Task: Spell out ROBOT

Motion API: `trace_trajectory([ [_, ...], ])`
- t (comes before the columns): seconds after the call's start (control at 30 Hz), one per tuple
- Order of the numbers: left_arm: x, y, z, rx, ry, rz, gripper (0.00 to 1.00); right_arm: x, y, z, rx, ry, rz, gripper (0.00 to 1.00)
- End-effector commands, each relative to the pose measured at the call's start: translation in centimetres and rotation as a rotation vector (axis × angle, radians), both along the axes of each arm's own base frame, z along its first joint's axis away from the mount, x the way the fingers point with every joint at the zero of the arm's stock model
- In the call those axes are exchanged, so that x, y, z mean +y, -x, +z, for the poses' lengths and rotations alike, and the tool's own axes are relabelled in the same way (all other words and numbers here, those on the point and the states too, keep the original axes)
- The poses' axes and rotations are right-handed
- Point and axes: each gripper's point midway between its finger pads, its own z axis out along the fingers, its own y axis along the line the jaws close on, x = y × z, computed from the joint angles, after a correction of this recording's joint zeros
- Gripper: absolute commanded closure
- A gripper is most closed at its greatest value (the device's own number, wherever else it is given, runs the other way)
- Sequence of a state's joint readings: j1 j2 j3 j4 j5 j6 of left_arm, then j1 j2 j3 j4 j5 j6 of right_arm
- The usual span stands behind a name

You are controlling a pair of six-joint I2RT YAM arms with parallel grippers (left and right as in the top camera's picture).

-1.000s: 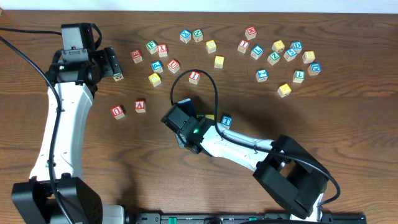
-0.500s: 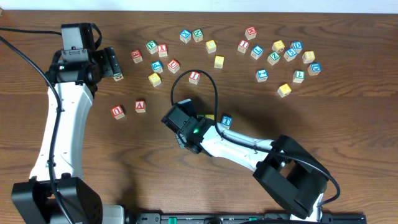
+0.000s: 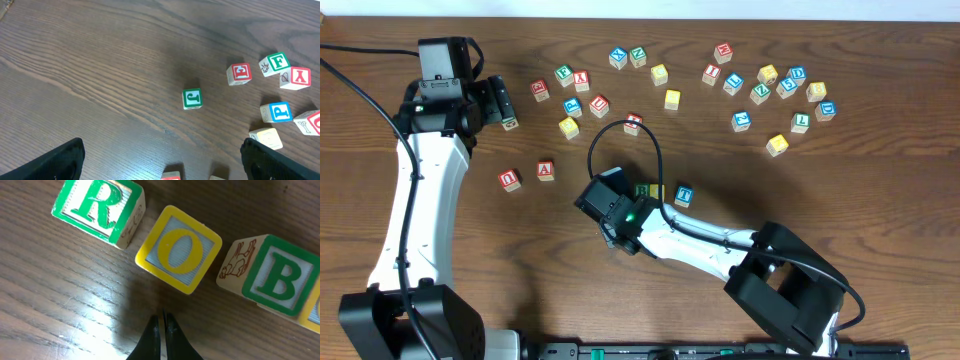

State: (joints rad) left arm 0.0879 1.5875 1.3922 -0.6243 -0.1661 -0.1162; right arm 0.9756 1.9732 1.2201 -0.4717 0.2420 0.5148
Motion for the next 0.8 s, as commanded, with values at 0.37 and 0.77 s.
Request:
trace_trajectory([
  [0.37,0.1,-0.2,0.9,-0.024,0.002,0.008,0.02,-0.2,-0.8,3.9,-0.085,-0.016,-0.01,0.99],
  [0.77,0.1,-0.2,0.9,-0.024,0.002,0.008,0.02,-4.2,-2.9,8.9,-0.198,0.013,-0.124,0.99],
])
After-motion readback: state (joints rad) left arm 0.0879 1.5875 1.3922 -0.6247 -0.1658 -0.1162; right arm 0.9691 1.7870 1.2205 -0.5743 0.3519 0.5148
